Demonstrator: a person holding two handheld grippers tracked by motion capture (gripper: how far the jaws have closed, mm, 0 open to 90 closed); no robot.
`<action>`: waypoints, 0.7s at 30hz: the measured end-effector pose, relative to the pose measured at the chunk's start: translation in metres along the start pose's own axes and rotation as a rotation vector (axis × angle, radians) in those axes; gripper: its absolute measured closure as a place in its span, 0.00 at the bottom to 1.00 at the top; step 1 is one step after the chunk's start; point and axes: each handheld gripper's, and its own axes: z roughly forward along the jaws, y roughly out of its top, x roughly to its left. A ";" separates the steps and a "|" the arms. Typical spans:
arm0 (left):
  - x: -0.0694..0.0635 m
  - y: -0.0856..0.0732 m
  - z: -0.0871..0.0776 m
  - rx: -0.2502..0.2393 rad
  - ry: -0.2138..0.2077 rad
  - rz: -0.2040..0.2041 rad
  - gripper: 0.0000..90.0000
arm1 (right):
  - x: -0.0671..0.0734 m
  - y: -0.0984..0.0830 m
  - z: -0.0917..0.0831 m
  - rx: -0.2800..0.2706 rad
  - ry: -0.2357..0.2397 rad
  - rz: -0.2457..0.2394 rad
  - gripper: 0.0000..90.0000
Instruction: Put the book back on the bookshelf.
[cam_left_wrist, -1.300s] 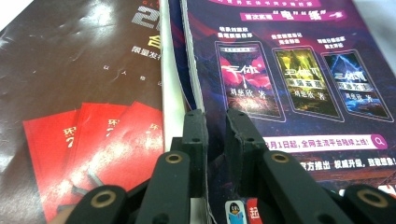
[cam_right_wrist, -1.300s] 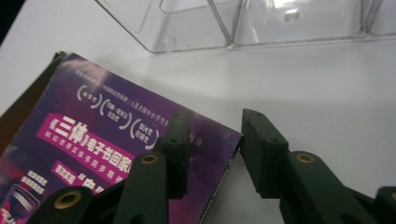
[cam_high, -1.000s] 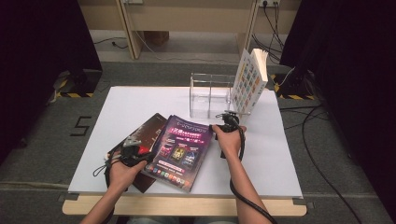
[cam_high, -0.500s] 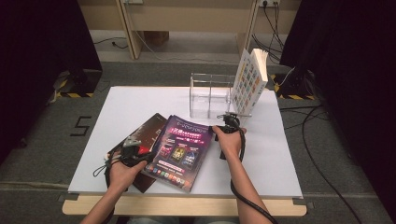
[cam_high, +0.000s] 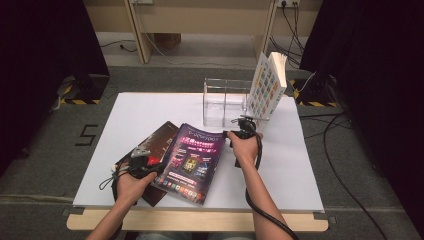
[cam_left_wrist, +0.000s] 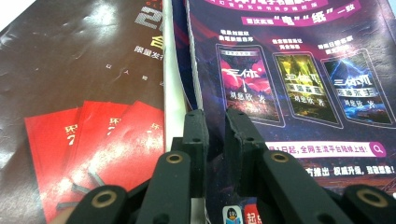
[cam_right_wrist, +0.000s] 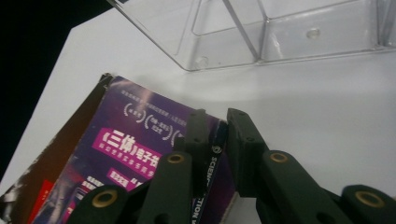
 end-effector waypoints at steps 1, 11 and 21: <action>0.000 0.000 0.000 -0.006 -0.003 -0.007 0.87 | 0.001 0.001 0.000 0.002 0.003 0.000 0.90; 0.011 0.001 -0.024 -0.144 -0.045 -0.087 0.66 | 0.007 0.007 -0.011 -0.034 0.082 0.020 0.94; 0.031 -0.019 -0.034 -0.208 -0.021 -0.143 0.61 | 0.025 0.018 -0.042 -0.133 0.112 -0.058 0.95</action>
